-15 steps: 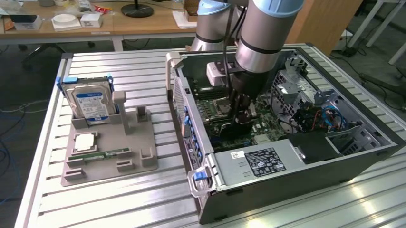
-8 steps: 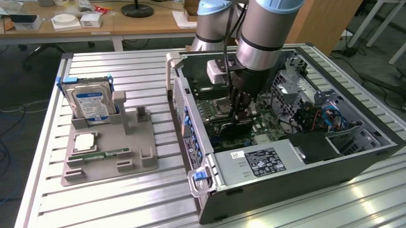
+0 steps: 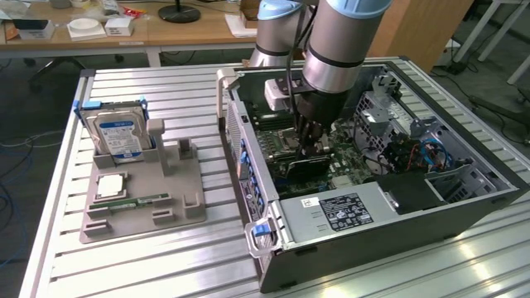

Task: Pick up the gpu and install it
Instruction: 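Insert the gpu into the slot, then press down on the gpu until it lock into place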

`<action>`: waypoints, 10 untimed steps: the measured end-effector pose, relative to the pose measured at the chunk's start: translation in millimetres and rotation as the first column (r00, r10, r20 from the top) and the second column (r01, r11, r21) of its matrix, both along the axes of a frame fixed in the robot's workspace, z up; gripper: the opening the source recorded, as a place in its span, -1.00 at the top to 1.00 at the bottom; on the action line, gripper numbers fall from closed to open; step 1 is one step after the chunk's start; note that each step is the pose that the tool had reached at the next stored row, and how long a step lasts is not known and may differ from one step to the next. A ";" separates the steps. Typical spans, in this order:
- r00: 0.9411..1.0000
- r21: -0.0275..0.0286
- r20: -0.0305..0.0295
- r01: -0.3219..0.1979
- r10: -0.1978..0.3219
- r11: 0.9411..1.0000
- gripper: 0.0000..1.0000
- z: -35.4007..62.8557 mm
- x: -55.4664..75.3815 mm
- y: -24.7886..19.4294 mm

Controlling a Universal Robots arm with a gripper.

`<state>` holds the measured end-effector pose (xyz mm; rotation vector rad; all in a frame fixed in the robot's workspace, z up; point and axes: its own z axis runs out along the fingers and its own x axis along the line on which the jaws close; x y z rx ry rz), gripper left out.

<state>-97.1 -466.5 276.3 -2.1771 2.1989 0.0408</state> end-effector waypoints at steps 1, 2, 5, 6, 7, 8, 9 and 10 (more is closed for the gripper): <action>1.000 0.000 0.000 0.000 0.000 1.000 0.80 0.0 0.1 0.0; 1.000 0.000 0.000 0.000 0.000 1.000 0.80 0.0 0.0 0.0; 1.000 0.000 0.000 -0.002 0.002 1.000 0.80 0.0 0.1 0.0; 1.000 0.000 0.000 -0.002 0.002 1.000 0.80 0.0 0.1 0.0; 1.000 0.000 0.000 -0.002 0.002 1.000 0.80 0.0 0.1 0.0; 1.000 0.000 0.000 -0.002 0.002 1.000 0.80 0.0 0.1 0.0; 1.000 0.000 0.000 -0.002 0.002 1.000 0.80 0.0 0.0 0.0; 1.000 0.000 0.000 -0.002 0.002 1.000 0.80 0.0 0.1 0.0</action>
